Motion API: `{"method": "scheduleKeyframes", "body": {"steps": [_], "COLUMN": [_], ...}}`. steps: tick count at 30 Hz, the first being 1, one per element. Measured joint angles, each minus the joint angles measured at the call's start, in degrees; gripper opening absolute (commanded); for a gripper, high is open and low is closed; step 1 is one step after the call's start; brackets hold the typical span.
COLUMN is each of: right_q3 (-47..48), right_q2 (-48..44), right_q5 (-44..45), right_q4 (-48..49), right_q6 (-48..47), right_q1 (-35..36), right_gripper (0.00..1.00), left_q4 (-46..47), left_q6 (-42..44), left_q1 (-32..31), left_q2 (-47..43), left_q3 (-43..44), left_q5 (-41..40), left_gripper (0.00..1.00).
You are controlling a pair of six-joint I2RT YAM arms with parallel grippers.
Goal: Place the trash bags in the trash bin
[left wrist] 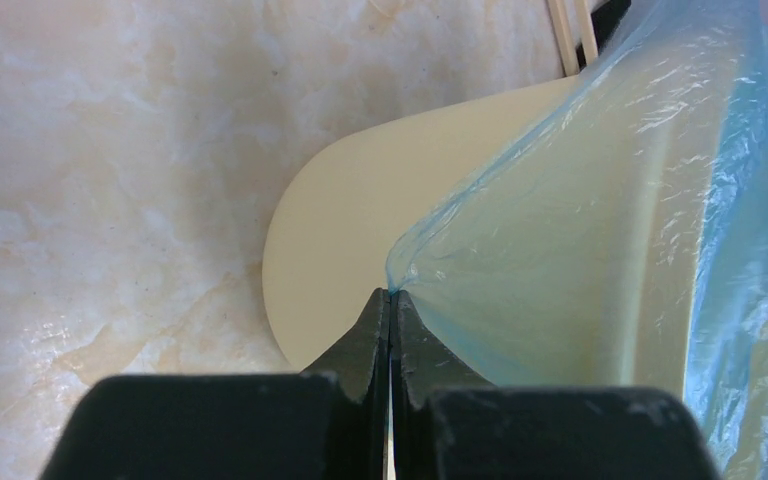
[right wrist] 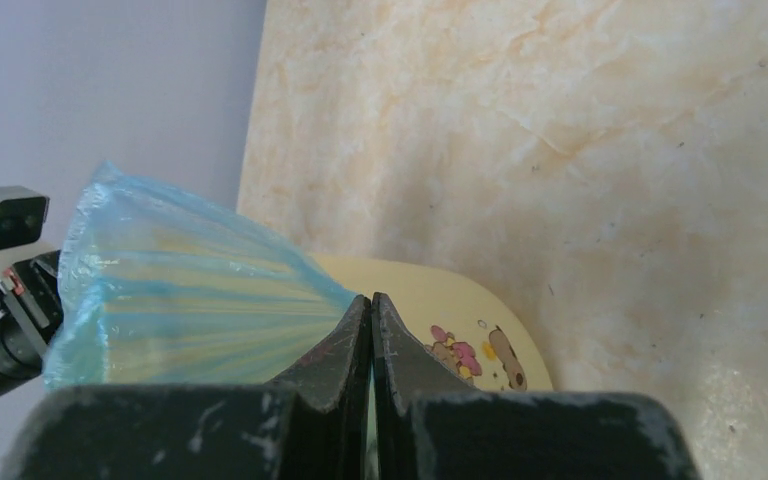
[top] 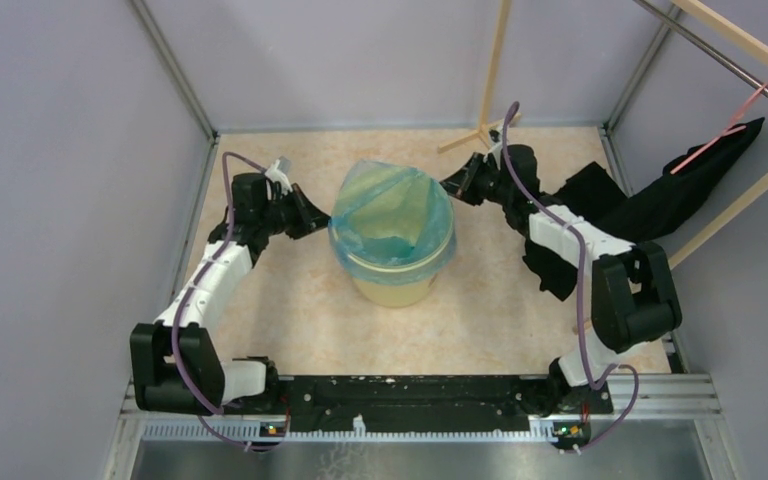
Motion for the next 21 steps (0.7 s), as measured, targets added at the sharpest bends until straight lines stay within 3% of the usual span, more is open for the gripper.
{"method": "scheduleKeyframes", "body": {"steps": [15,21], "right_q3": [-2.2,-2.2], "right_q2": [1.7,1.5], "right_q5": [1.3,3.5], "right_q4": [-0.5,-4.1], "right_q6": [-3.9,-7.1], "right_q1": [1.5,1.5], "right_gripper": [0.0,0.0], "left_q4": [0.5,0.5], "left_q6": [0.1,0.0], "left_q1": [0.0,0.0], "left_q2": [3.0,2.2], "left_q3": [0.0,-4.3], "left_q5": [-0.8,-2.0], "left_gripper": [0.0,0.0]}}
